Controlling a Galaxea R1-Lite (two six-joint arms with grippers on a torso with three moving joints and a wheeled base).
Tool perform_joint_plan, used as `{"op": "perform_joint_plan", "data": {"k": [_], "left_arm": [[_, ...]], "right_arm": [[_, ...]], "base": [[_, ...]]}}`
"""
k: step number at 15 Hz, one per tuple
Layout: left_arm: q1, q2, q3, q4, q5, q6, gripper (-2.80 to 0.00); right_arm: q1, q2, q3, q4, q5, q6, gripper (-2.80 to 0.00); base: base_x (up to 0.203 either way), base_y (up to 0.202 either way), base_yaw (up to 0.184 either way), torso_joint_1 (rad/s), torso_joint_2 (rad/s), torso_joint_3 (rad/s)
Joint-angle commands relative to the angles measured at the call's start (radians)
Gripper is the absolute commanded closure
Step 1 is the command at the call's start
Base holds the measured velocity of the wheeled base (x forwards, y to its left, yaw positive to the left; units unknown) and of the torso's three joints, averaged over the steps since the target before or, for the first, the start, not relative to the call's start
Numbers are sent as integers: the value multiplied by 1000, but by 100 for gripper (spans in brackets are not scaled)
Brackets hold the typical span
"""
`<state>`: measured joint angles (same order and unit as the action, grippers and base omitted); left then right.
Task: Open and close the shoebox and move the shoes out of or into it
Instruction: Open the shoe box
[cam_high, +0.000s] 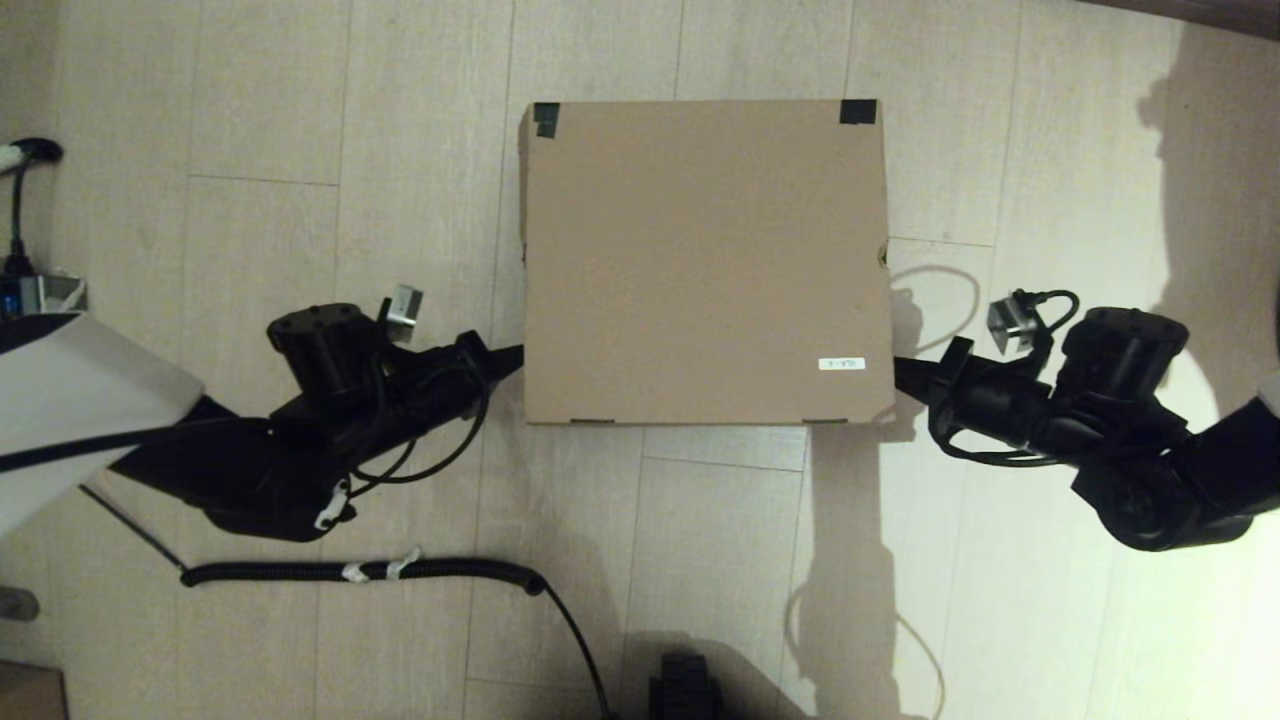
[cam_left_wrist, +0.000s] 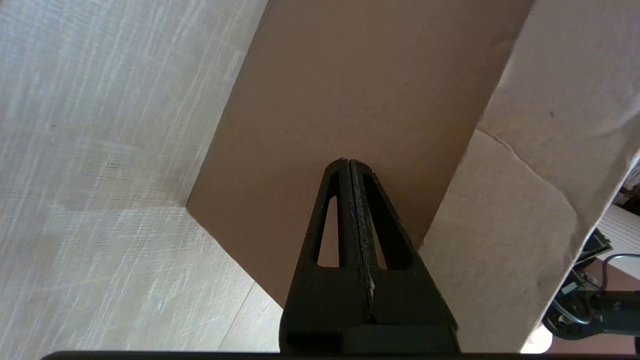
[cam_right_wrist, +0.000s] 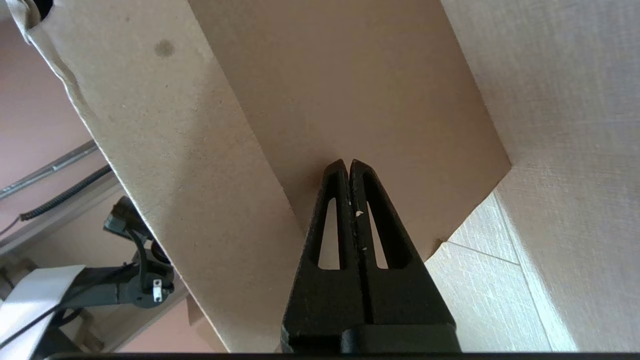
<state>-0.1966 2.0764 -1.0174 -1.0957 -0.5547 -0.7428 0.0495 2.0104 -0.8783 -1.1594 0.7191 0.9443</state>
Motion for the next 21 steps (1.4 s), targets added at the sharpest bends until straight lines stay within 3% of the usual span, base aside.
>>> {"op": "perform_joint_plan", "data": {"k": [1, 8, 12, 15, 18, 21], "left_arm": [[-10, -11, 0, -7, -4, -6, 0], [-12, -106, 51, -4, -4, -10, 0], [-14, -182, 58, 19, -3, -56, 0], [-19, -226, 31, 68, -5, -70, 0], [-21, -269, -31, 100, -4, -154, 0], [-25, -279, -90, 129, -5, -159, 0]], "right_arm": [[1, -9, 0, -6, 5, 10, 0], [10, -92, 28, -6, 23, 88, 0], [13, -161, 50, -3, 34, 107, 0], [13, -191, 19, -2, 38, 166, 0], [12, -206, -38, -2, 54, 240, 0], [12, -206, -119, -2, 54, 327, 0]], "base": [[0, 0, 0, 0, 0, 0], [0, 0, 0, 0, 0, 0], [0, 0, 0, 0, 0, 0], [0, 0, 0, 0, 0, 0], [0, 0, 0, 0, 0, 0], [0, 0, 0, 0, 0, 0]]}}
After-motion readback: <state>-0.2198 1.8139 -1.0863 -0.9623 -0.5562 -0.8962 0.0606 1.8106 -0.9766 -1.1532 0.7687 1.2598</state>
